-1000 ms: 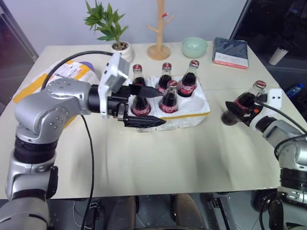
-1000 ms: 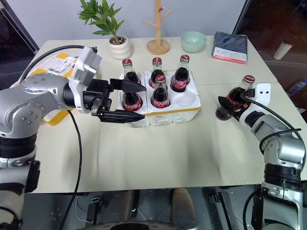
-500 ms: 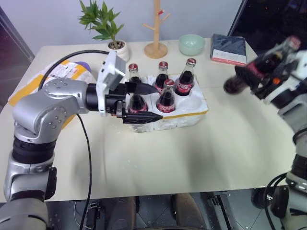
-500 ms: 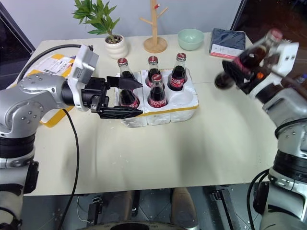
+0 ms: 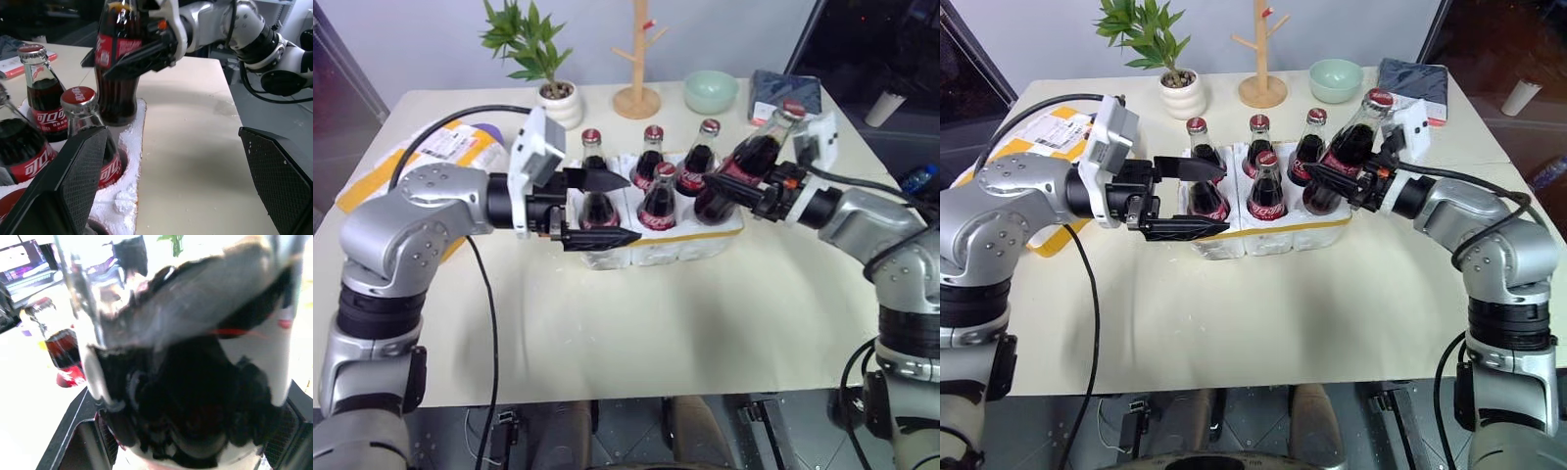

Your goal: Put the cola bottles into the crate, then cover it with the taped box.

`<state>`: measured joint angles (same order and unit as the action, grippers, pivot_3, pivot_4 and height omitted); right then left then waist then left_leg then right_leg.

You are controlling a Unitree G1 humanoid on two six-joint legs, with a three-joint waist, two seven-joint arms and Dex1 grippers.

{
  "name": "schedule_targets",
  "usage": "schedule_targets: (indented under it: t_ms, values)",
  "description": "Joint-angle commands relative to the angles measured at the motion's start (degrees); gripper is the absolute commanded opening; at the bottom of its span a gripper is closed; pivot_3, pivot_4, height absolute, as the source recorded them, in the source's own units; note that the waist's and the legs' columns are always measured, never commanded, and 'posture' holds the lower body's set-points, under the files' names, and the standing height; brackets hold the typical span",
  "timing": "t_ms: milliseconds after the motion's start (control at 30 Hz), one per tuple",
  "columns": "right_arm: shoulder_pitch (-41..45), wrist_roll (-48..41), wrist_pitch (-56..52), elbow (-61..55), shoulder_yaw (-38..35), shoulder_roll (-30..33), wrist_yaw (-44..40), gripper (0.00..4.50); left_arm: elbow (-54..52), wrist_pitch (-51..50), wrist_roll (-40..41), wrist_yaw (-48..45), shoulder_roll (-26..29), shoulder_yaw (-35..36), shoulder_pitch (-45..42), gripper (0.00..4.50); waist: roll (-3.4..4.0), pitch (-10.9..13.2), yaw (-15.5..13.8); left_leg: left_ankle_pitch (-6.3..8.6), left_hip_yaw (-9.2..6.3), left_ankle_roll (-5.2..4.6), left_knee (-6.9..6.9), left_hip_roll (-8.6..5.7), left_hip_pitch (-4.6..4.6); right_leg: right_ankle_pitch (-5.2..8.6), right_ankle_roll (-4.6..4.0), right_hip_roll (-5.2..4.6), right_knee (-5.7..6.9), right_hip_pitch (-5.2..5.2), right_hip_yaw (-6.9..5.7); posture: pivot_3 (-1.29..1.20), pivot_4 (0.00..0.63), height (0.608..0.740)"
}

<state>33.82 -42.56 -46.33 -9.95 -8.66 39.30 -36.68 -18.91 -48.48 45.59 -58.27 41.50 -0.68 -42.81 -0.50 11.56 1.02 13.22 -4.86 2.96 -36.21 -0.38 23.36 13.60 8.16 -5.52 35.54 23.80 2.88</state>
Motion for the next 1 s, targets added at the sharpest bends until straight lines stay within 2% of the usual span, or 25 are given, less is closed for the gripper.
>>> schedule_targets:
  t_ms: [33,233,300,367,500,733,867,933,1000]
  values:
    - [1.87,4.73,4.27,2.42,3.7,-1.54,-1.82,2.87,-2.04,0.91,0.19,0.97,0.7,2.41,0.31,4.5,0.0,0.0,0.05,0.0,0.0,0.0,0.0,0.0,0.0,0.0,0.0,0.0,0.0,0.0,0.0,0.0,0.15,0.739]
    - [3.53,12.03,8.35,9.64,9.91,-4.74,-4.23,2.87,-2.22,1.28,0.0,1.61,0.83,2.36,0.88,4.5,-0.02,0.0,0.4,0.0,0.0,0.0,0.0,0.0,0.02,0.0,0.0,0.0,0.02,0.05,0.0,0.0,0.15,0.739]
    - [4.48,13.59,8.18,11.58,10.94,-5.29,-4.8,3.9,-2.21,1.64,-0.63,1.65,1.2,2.18,1.36,4.5,-0.06,-0.03,1.17,0.0,0.01,0.0,-0.02,0.0,0.0,-0.01,0.0,0.0,0.07,0.05,0.0,0.0,0.15,0.739]
    - [5.03,14.49,8.08,11.79,11.36,-5.32,-5.64,4.46,-2.24,2.0,-1.32,1.58,2.14,2.39,2.36,4.5,-0.07,-0.04,1.57,-0.01,0.01,0.01,-0.04,0.0,-0.06,-0.01,-0.01,0.0,0.13,-0.01,0.01,0.0,0.15,0.739]
    - [4.62,11.74,4.83,4.79,8.0,-2.54,-6.96,4.46,-1.45,3.02,-3.39,2.42,6.06,6.18,6.84,4.5,-0.06,-0.03,1.55,-0.01,0.01,0.01,-0.01,0.0,-0.12,0.01,-0.03,0.0,0.34,0.07,0.02,0.0,0.15,0.739]
    - [2.02,-6.11,-9.65,-8.82,-9.67,8.46,-10.16,4.46,-4.53,6.75,-12.59,9.78,14.76,19.23,19.42,4.5,-0.15,-0.03,0.96,-0.01,0.0,0.01,-0.01,0.0,0.15,0.03,-0.06,-0.01,0.47,0.43,0.05,0.0,0.15,0.739]
    - [-3.71,-10.73,-12.91,-9.51,-18.44,15.79,-14.45,4.46,-2.9,7.97,-14.87,2.44,19.68,36.06,34.21,4.5,-0.16,-0.03,1.23,0.0,0.06,0.0,0.04,0.01,0.12,0.05,-0.11,-0.01,0.42,0.41,0.05,0.0,0.15,0.739]
    - [-6.39,-10.31,-11.82,-9.4,-18.95,18.09,-16.51,4.46,-2.85,9.22,-15.26,-1.71,20.44,40.41,40.79,4.5,-0.15,-0.03,1.43,0.0,0.11,-0.01,0.08,0.02,0.06,0.16,-0.29,-0.01,0.46,0.44,0.05,0.0,0.15,0.739]
    - [-8.19,-8.86,-9.7,-8.79,-17.95,19.44,-18.49,4.46,-2.36,12.42,-20.89,-2.15,21.11,42.26,47.83,4.5,-0.15,-0.04,1.44,0.01,0.14,-0.01,0.08,0.06,0.0,0.28,-0.51,-0.01,0.5,0.43,0.05,0.0,0.15,0.739]
